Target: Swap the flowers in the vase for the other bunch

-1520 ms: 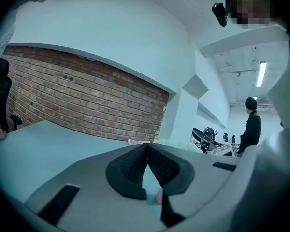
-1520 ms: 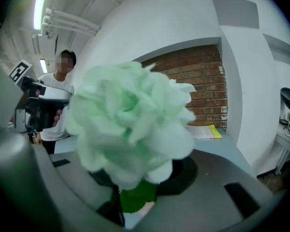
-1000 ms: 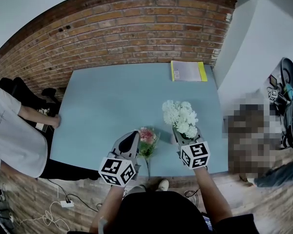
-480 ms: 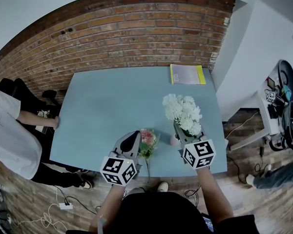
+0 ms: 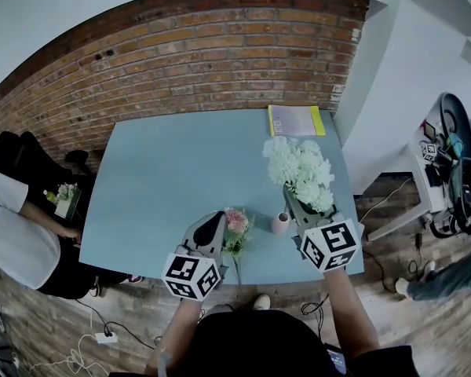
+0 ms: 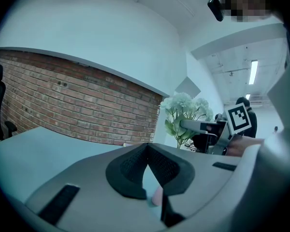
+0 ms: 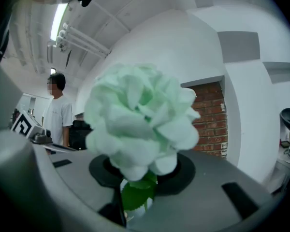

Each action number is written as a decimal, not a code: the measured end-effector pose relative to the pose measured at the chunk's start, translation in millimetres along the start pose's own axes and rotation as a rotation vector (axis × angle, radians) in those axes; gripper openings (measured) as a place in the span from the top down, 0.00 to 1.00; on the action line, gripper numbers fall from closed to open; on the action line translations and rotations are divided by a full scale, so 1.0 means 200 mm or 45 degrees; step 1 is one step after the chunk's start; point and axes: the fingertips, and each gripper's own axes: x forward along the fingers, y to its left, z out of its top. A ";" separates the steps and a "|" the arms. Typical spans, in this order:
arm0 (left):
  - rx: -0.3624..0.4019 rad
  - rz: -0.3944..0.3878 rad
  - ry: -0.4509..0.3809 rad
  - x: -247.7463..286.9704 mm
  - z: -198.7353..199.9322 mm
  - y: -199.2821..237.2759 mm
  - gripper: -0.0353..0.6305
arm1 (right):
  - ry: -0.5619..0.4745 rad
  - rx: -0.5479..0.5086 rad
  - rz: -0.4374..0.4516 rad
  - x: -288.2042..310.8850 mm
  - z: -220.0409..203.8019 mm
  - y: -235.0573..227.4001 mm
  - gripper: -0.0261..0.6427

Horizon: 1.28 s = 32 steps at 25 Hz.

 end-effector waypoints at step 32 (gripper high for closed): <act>-0.036 -0.147 0.058 0.25 -0.11 -0.22 0.94 | 0.254 0.122 -0.356 -0.41 -0.38 -0.58 0.77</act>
